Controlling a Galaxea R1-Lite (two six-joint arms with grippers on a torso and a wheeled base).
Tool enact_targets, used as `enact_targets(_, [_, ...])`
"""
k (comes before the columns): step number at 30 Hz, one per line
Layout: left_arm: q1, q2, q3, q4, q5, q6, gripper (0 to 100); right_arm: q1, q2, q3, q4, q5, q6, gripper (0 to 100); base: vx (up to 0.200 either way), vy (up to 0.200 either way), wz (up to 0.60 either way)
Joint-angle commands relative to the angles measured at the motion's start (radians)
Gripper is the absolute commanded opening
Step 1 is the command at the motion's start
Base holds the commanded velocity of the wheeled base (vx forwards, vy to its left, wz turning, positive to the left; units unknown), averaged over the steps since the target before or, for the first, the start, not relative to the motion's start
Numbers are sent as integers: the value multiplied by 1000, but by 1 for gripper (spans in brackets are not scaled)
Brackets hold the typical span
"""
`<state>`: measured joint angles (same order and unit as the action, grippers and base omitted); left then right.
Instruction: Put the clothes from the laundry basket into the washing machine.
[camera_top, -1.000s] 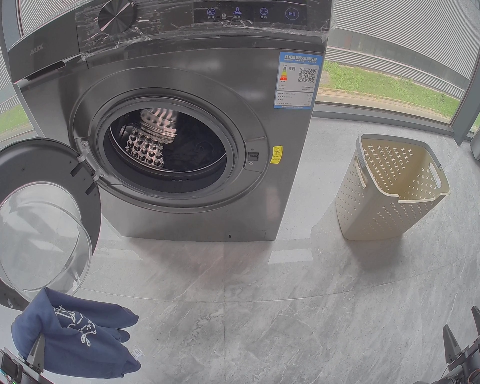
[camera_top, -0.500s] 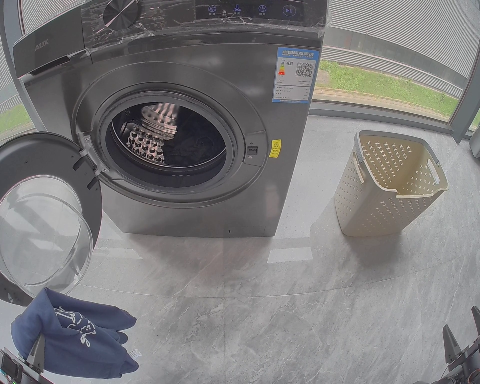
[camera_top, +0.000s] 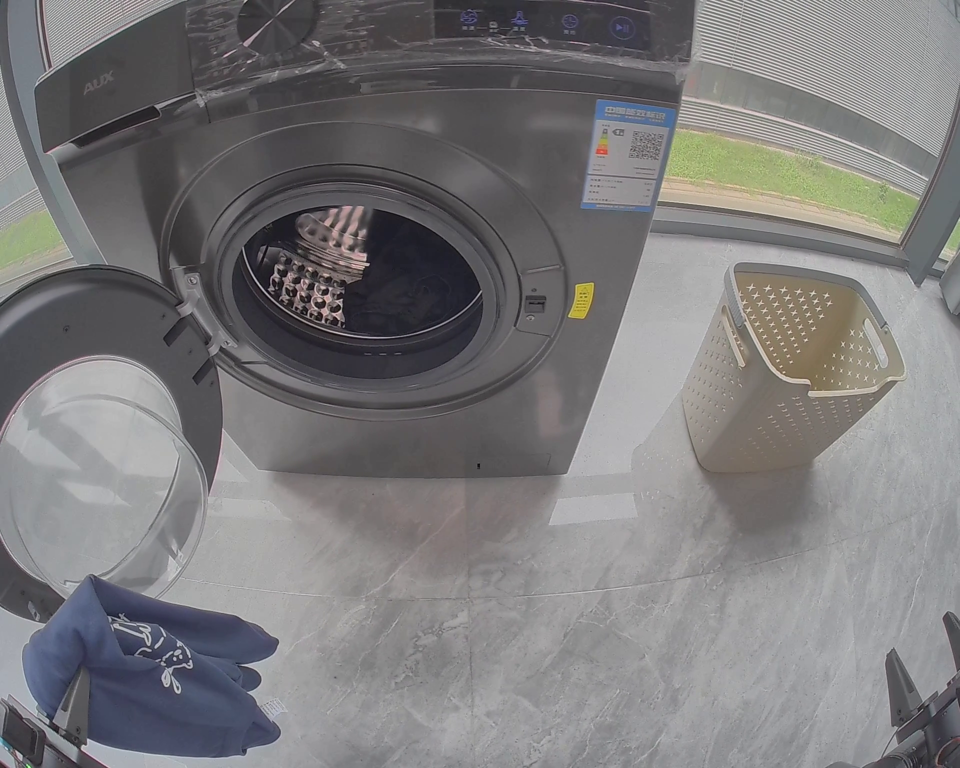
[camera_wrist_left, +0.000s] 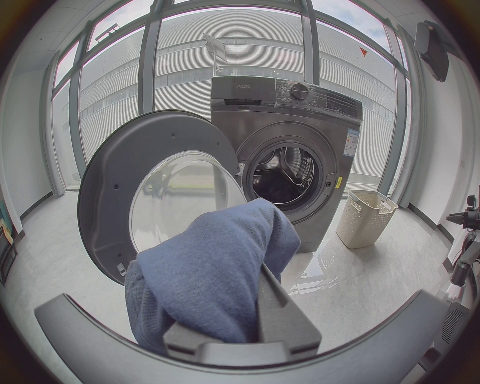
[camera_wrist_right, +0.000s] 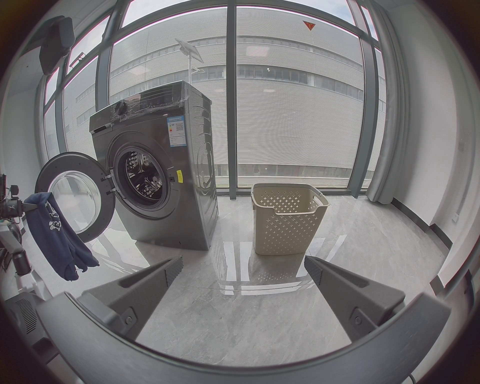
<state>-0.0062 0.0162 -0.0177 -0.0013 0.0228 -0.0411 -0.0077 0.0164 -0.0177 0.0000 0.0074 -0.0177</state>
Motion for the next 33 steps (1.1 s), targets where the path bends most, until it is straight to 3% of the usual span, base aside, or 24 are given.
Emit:
enact_targets(1, [0,-16,18,0,-1,0,0,0,-16,18,0,0,-1,100,0,0,0])
enact_targets(4, [0,-16,18,0,-1,0,0,0,-16,18,0,0,-1,100,0,0,0])
enact_targets(13, [0,-16,18,0,-1,0,0,0,-16,18,0,0,-1,100,-200,0,0])
enact_targets(22, [0,-16,18,0,-1,3,0,0,-16,18,0,0,-1,100,0,0,0])
enact_targets(33, [0,-16,18,0,-3,3,0,0,-16,18,0,0,-1,100,0,200,0])
